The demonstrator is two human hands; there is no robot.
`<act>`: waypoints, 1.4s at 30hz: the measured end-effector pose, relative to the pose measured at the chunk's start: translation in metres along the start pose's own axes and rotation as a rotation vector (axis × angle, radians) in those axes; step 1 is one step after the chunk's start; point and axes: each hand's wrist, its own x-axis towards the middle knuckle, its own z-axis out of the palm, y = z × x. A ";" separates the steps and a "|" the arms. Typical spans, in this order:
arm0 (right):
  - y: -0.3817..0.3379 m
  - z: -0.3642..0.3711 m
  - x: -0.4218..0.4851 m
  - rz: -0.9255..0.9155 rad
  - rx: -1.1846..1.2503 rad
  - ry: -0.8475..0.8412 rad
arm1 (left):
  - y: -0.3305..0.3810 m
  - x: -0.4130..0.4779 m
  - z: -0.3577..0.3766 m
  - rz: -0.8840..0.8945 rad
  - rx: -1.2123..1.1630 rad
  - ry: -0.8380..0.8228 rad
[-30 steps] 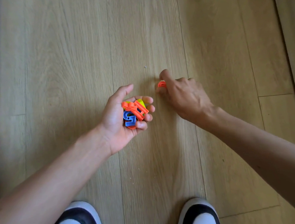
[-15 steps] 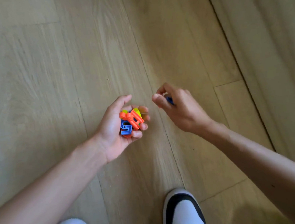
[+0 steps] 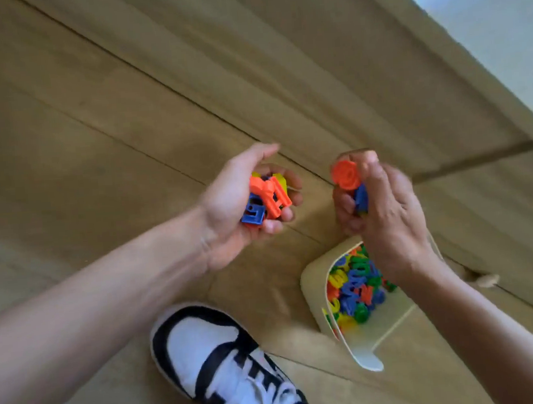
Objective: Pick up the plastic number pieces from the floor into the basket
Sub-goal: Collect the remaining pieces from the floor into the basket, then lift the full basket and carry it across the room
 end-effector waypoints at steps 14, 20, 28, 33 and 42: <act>0.072 -0.101 -0.103 0.409 0.060 0.703 | -0.120 0.044 0.114 -0.208 0.492 0.016; 0.078 -0.096 -0.094 0.578 0.114 0.757 | -0.120 0.041 0.106 -0.280 0.329 -0.096; 0.080 -0.106 -0.088 0.651 -0.069 0.697 | -0.105 0.037 0.095 -0.260 0.415 -0.225; 0.070 -0.097 -0.076 0.574 -0.158 0.616 | -0.090 0.037 0.088 -0.213 0.434 -0.256; -0.019 -0.080 -0.057 0.515 -0.223 0.355 | -0.002 -0.012 0.096 -0.105 0.310 -0.057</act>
